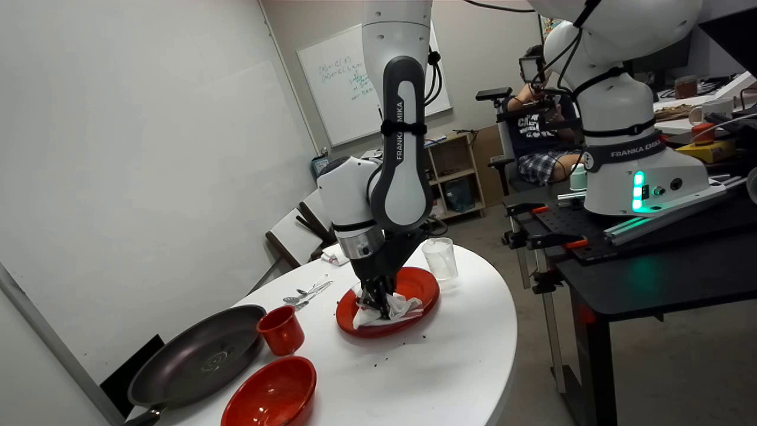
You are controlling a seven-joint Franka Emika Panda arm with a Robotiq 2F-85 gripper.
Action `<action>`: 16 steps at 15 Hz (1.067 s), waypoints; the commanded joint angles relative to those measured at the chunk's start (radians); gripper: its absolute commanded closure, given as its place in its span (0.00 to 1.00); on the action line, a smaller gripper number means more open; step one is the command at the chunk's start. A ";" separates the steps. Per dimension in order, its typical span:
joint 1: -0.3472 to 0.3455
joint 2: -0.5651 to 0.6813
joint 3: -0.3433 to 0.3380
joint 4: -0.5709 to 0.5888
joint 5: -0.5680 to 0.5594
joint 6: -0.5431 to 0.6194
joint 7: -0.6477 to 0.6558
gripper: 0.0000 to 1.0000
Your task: Use the tea towel to wipe the plate
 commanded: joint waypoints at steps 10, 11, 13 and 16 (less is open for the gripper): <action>-0.027 0.000 -0.047 -0.026 0.024 0.021 0.014 0.97; -0.032 0.000 -0.051 -0.030 0.027 0.019 0.015 0.97; -0.033 0.000 -0.066 -0.041 0.028 0.018 0.023 0.97; -0.041 0.002 -0.079 -0.052 0.032 0.019 0.037 0.97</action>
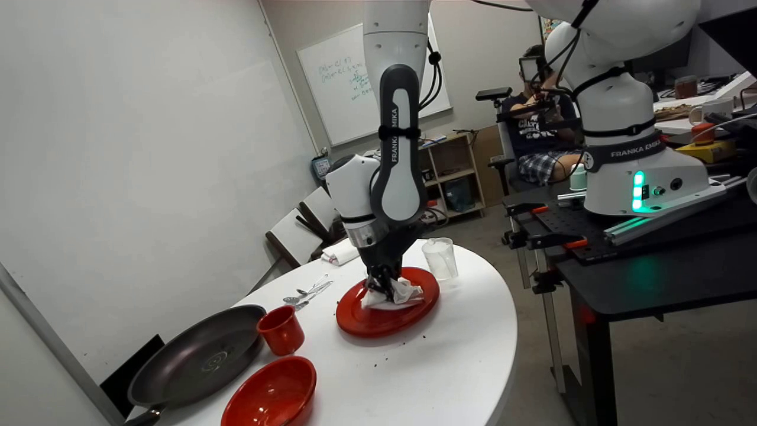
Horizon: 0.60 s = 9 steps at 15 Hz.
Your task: Use the tea towel to wipe the plate
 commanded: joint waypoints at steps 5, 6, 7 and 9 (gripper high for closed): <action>0.003 -0.004 -0.043 -0.042 0.011 0.014 0.055 0.97; 0.000 -0.006 -0.045 -0.046 0.012 0.014 0.059 0.97; -0.002 -0.006 -0.047 -0.049 0.013 0.015 0.063 0.97; -0.023 -0.002 -0.024 -0.048 0.022 0.052 0.049 0.97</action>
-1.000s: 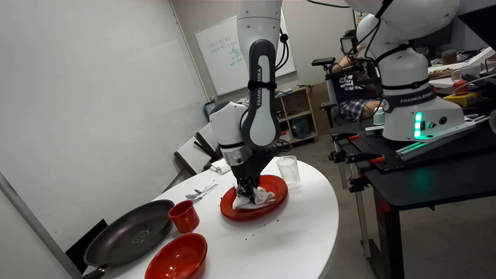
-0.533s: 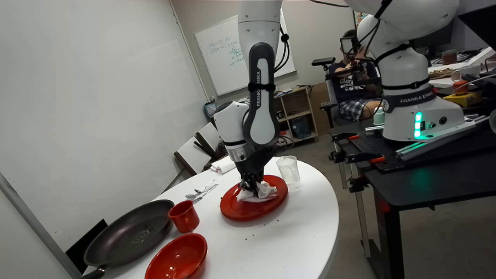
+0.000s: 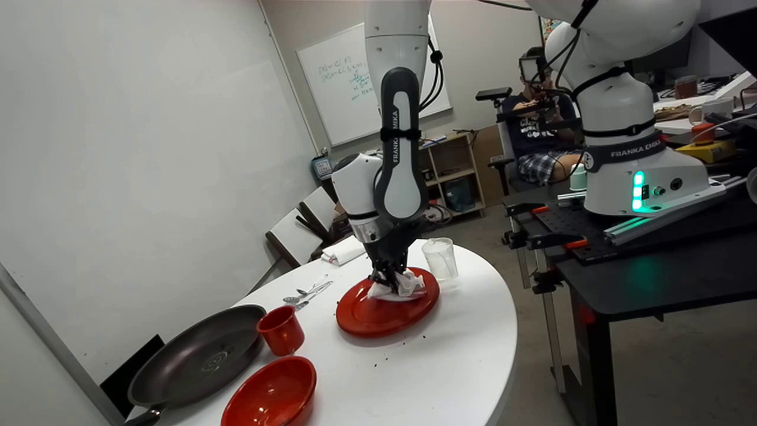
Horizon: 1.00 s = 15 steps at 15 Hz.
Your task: Use the tea towel to wipe the plate
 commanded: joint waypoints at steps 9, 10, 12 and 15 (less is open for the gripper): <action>-0.066 0.091 0.106 0.104 0.029 0.099 -0.111 0.95; -0.076 0.103 0.121 0.127 0.029 0.095 -0.136 0.95; -0.098 0.126 0.156 0.173 0.029 0.089 -0.201 0.95; -0.101 0.165 0.175 0.243 0.031 0.067 -0.277 0.95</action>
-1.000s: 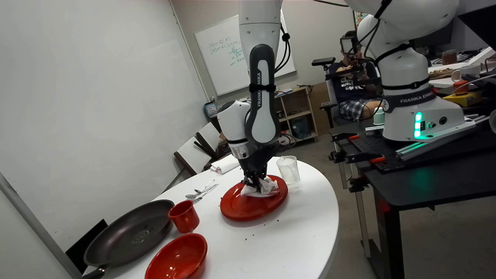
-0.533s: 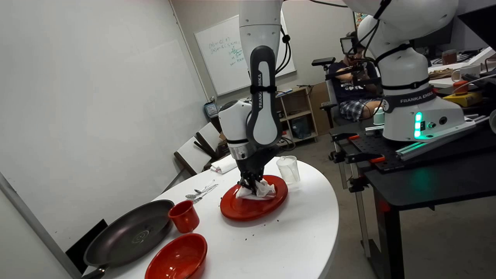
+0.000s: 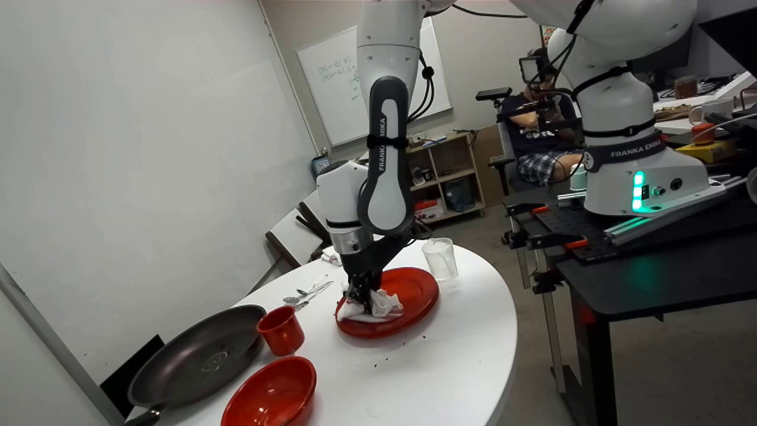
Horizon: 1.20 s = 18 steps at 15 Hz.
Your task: Use the tea towel to wipe the plate
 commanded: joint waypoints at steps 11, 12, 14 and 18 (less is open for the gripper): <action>0.007 0.090 -0.055 0.108 0.048 -0.059 -0.087 0.95; 0.009 0.087 -0.067 0.102 0.051 -0.060 -0.080 0.95; 0.019 0.076 -0.099 0.085 0.051 -0.060 -0.063 0.95; 0.022 0.064 -0.125 0.061 0.055 -0.064 -0.050 0.95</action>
